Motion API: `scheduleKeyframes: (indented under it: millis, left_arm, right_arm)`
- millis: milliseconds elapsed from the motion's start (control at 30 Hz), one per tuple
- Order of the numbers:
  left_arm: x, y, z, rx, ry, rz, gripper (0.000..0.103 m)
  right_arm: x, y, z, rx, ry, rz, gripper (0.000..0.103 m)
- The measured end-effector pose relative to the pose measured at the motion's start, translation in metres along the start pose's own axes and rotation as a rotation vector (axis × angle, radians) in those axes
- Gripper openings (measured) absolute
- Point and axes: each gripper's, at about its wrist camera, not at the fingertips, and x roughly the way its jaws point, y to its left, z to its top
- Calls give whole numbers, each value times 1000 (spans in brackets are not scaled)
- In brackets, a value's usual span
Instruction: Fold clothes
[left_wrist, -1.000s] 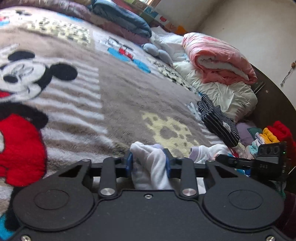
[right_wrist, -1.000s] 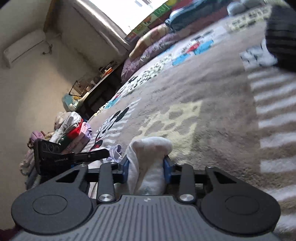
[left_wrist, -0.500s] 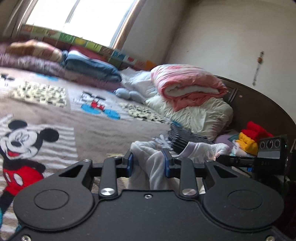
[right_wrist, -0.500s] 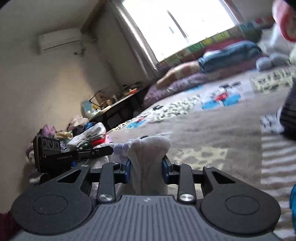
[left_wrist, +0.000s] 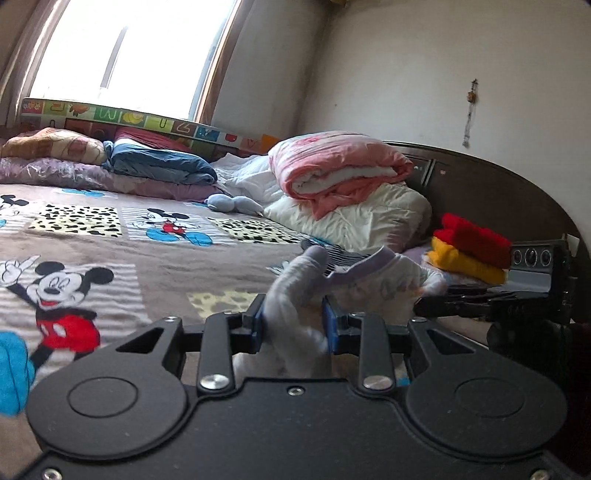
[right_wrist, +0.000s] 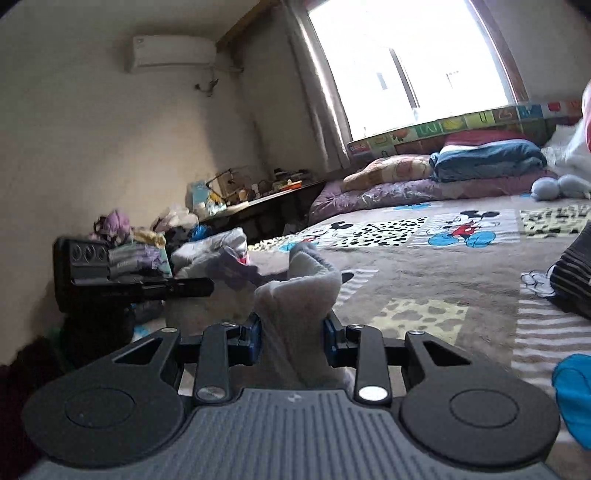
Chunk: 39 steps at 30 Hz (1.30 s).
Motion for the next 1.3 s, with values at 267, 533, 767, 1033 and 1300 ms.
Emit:
scheduleKeyframes:
  millis: [267, 533, 767, 1033, 1300]
  left_arm:
    - [-21, -40, -29, 95, 84, 69, 29]
    - [-28, -75, -73, 166, 190, 142, 29]
    - [-34, -95, -96, 286, 276, 166, 55]
    - [-73, -85, -77, 132, 125, 89, 57]
    - [-47, -47, -63, -210, -2, 177, 56]
  right_arm:
    - [-30, 59, -30, -156, 36, -51, 38]
    - [-37, 114, -70, -436, 154, -129, 43]
    - [-41, 148, -109, -607, 268, -171, 50]
    - [-78, 147, -100, -465, 163, -115, 51]
    - [-82, 97, -56, -58, -78, -138, 43]
